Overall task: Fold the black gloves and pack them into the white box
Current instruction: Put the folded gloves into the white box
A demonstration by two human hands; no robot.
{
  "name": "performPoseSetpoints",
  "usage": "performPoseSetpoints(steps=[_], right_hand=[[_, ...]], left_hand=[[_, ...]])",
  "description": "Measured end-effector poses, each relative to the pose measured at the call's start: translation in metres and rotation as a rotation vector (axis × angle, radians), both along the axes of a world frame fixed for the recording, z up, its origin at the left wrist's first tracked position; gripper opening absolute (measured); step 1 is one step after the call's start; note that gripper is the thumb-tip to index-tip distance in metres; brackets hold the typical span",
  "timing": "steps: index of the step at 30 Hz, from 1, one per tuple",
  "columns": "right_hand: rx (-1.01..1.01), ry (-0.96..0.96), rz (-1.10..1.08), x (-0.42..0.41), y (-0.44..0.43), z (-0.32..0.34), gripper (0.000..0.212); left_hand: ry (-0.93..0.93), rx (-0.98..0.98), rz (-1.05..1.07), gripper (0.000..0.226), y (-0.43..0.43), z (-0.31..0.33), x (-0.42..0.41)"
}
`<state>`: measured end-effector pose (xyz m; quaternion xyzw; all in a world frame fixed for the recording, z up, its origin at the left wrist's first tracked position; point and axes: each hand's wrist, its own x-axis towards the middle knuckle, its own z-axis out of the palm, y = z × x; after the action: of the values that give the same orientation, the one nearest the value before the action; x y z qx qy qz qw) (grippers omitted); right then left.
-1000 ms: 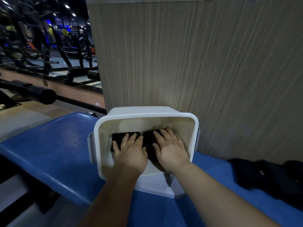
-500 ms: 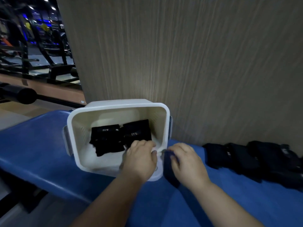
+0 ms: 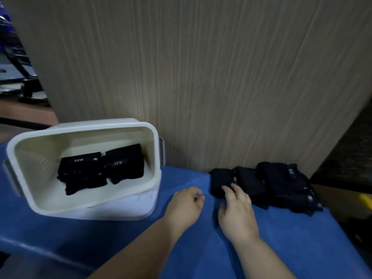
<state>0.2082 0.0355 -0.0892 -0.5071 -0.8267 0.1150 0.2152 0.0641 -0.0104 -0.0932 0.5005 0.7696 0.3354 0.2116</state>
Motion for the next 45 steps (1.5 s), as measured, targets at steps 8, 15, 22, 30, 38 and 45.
performPoseSetpoints(steps=[8, 15, 22, 30, 38, 45], right_hand=[[-0.076, 0.044, 0.016, 0.0, 0.006, 0.002, 0.056], [-0.112, 0.073, 0.032, 0.003, 0.008, 0.001, 0.059], [-0.086, 0.109, 0.043, 0.003, 0.009, -0.002, 0.057], [0.03, 0.18, 0.11, 0.001, 0.005, -0.004, 0.045], [0.03, 0.238, 0.147, -0.004, 0.001, -0.003, 0.045], [-0.03, 0.268, 0.07, -0.018, 0.0, 0.003, 0.046]], left_hand=[[-0.021, -0.116, 0.043, 0.04, 0.05, 0.016, 0.019], [-0.091, -0.224, 0.095, 0.057, 0.083, 0.019, 0.022], [-0.301, -0.214, 0.142, 0.049, 0.084, 0.016, 0.015], [-0.324, -0.21, 0.185, 0.025, 0.063, 0.018, 0.004], [-0.499, -0.17, 0.174, 0.028, 0.027, 0.024, -0.011], [-0.661, -0.107, 0.159, 0.007, -0.01, 0.038, -0.027]])
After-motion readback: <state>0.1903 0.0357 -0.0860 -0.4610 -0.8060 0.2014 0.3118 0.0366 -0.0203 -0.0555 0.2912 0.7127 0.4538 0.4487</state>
